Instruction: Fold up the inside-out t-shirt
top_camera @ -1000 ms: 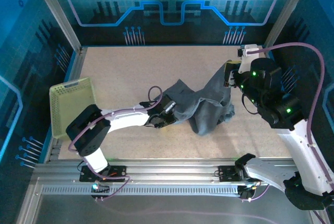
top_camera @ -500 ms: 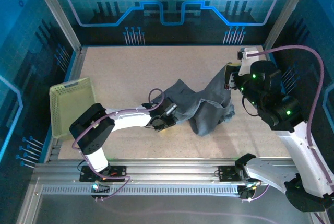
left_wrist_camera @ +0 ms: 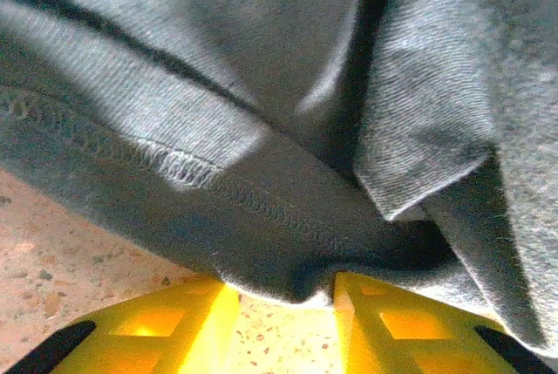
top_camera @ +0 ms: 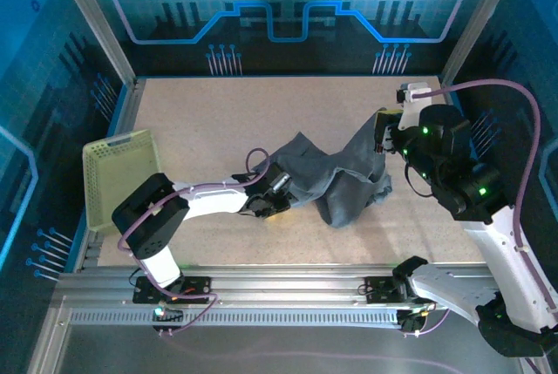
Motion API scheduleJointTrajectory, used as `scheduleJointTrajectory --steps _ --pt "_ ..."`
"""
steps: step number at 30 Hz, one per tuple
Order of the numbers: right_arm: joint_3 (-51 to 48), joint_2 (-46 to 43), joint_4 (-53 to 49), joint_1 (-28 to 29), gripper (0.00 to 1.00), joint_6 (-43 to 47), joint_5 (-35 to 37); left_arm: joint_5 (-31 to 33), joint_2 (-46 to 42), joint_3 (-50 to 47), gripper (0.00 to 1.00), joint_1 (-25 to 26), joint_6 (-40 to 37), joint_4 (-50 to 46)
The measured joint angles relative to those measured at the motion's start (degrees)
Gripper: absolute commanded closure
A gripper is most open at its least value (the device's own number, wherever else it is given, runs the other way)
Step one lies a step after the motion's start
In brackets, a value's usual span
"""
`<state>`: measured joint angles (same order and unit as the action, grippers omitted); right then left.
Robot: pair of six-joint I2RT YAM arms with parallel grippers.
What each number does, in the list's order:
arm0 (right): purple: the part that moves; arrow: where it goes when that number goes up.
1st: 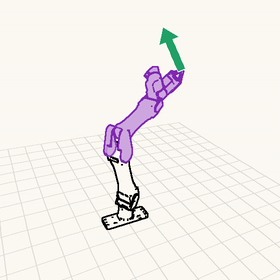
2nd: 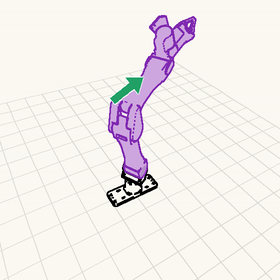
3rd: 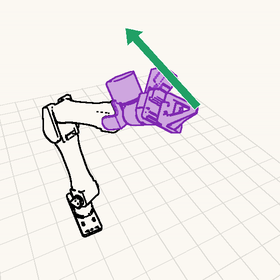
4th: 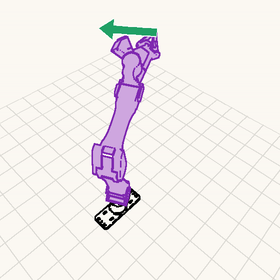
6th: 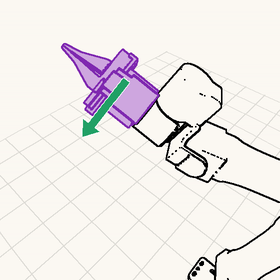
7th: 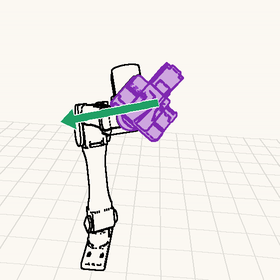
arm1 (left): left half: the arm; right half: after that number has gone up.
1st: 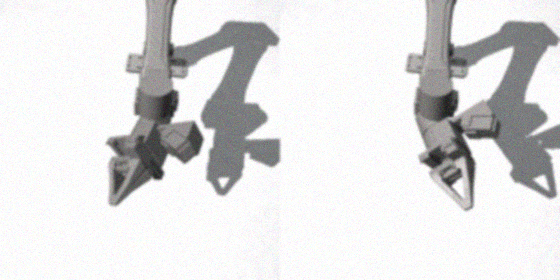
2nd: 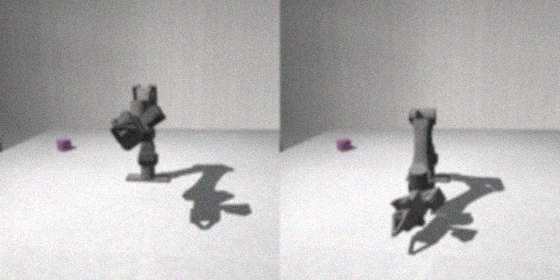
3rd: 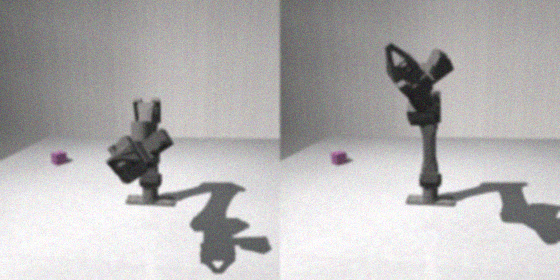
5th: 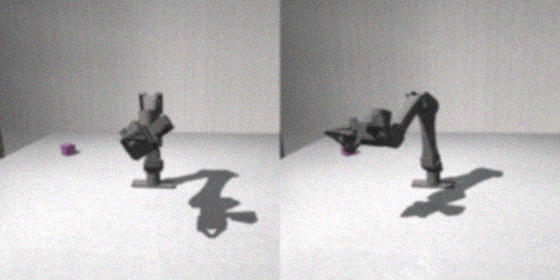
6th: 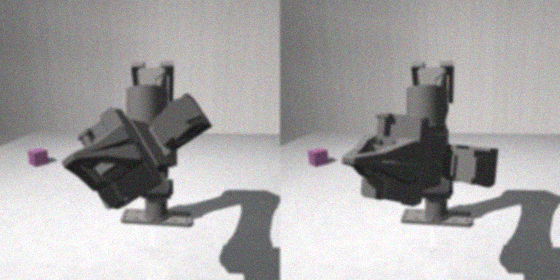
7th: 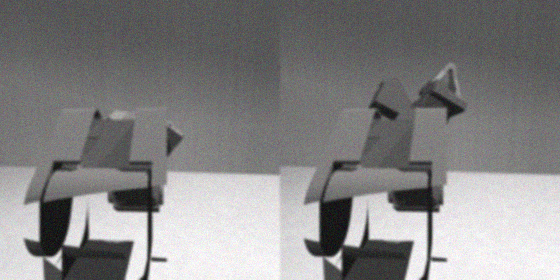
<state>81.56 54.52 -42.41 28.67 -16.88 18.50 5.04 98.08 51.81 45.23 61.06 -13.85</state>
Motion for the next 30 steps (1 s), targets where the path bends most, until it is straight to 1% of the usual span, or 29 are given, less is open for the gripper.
scheduleJointTrajectory --steps 3,8,13,15,20,23,28,30 --pt "-0.5 -0.1 0.0 -0.1 1.00 0.0 -0.7 -0.2 0.1 0.0 0.68 -0.2 -1.2 0.0" --pt "-1.2 -0.1 0.0 -0.2 1.00 0.0 -1.2 -0.2 0.8 0.9 0.72 -0.4 -2.7 -1.1" --pt "-1.2 -0.1 0.0 -0.2 1.00 0.0 -1.4 0.2 1.1 2.0 0.67 0.2 -5.3 -2.0" --pt "-1.2 -0.1 0.0 -0.2 1.00 0.0 -1.4 2.4 1.7 3.1 0.65 1.5 -7.3 -1.7" --pt "-1.3 -0.1 0.0 -0.2 1.00 0.0 -1.4 8.0 1.8 5.2 0.64 4.2 -11.7 -0.4" --pt "-1.3 -0.1 0.0 -0.2 1.00 0.0 -1.4 10.3 1.7 5.5 0.59 5.2 -13.7 -0.9" --pt "-1.3 -0.1 0.0 -0.2 1.00 0.0 -1.4 11.9 3.3 8.0 0.57 5.6 -16.0 -1.9" --pt "-1.3 -0.1 0.0 -0.2 1.00 0.0 -1.4 12.2 4.4 8.9 0.57 5.6 -16.2 -1.9"
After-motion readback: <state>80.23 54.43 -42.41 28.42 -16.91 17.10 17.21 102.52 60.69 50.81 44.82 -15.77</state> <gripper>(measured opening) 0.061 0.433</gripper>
